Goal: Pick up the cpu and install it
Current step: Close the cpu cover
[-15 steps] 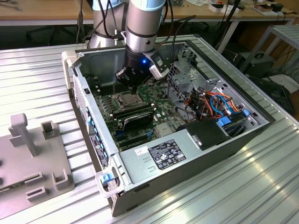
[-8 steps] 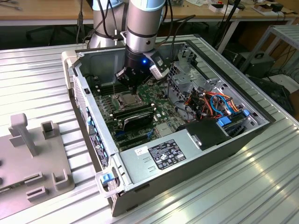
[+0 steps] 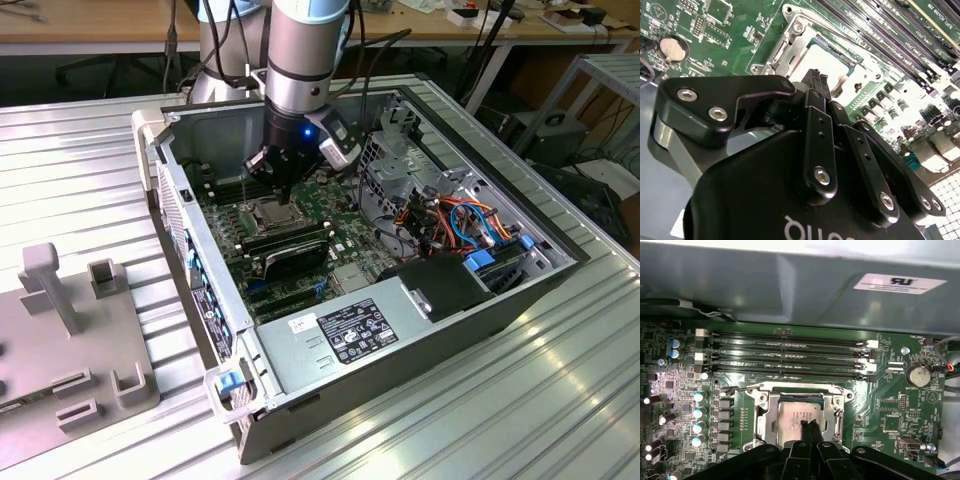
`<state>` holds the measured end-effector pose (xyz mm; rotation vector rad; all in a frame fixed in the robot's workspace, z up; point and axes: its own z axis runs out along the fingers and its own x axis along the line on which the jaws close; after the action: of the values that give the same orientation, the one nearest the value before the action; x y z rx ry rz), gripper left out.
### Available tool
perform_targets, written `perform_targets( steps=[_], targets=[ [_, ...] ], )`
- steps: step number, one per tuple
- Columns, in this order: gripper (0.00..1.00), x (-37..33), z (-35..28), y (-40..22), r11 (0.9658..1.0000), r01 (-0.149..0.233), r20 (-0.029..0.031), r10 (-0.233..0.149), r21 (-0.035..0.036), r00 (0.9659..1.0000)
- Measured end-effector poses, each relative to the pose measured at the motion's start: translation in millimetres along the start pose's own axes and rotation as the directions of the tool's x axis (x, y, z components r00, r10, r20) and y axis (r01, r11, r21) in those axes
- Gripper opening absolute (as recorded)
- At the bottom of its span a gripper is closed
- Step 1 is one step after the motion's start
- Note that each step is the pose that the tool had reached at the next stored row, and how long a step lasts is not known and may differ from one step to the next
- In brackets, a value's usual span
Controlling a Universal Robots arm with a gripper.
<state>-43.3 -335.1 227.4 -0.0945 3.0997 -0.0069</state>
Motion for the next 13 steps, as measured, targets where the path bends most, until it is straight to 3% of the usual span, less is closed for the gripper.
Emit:
perform_targets(
  steps=[13],
  targets=[
    [0.11,18.8,7.2,1.1,1.0,0.0,0.0,0.0,0.0005,1.0]
  ],
)
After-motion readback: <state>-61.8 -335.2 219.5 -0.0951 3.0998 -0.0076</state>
